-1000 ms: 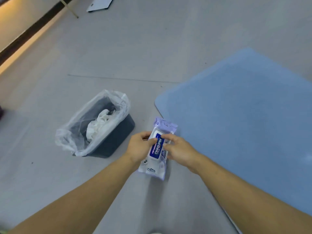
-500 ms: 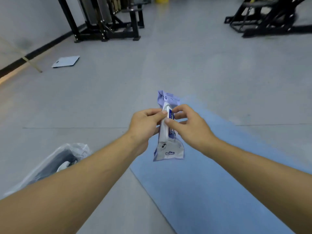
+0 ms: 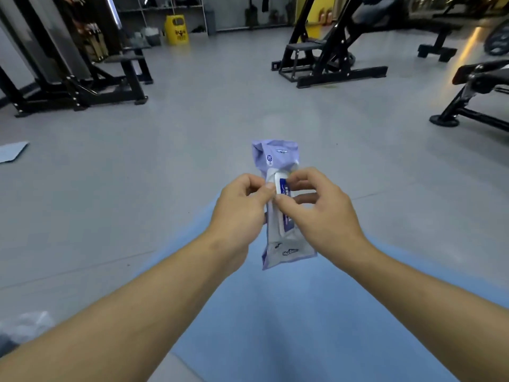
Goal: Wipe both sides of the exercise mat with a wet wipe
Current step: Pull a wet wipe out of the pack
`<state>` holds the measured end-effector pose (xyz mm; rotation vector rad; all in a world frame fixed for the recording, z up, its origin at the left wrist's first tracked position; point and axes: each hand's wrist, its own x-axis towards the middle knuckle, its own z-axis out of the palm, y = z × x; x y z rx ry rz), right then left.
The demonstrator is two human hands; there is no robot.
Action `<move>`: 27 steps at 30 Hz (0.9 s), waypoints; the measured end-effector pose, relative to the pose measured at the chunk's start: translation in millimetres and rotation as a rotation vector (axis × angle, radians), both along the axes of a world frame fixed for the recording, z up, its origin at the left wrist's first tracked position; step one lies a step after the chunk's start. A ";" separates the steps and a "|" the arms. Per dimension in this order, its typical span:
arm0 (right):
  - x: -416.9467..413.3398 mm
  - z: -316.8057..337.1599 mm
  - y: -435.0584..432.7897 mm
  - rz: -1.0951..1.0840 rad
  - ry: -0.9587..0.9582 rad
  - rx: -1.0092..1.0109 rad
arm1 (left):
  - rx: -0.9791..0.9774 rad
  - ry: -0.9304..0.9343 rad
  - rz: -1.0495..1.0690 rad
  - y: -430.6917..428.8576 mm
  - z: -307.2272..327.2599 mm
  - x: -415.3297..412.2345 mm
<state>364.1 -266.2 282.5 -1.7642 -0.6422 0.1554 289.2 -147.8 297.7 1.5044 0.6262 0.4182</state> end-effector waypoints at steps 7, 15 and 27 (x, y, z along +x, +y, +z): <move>-9.0 0.8 -12.2 -0.028 -0.033 -0.002 | 0.038 -0.031 -0.081 -4.3 -4.8 -4.2; 6.2 -8.0 -18.0 -0.139 0.036 0.014 | -0.036 -0.023 0.036 15.4 -15.6 2.0; 9.6 -29.7 -7.7 -0.143 -0.604 -0.463 | -0.050 0.101 -0.043 15.3 -26.3 -5.3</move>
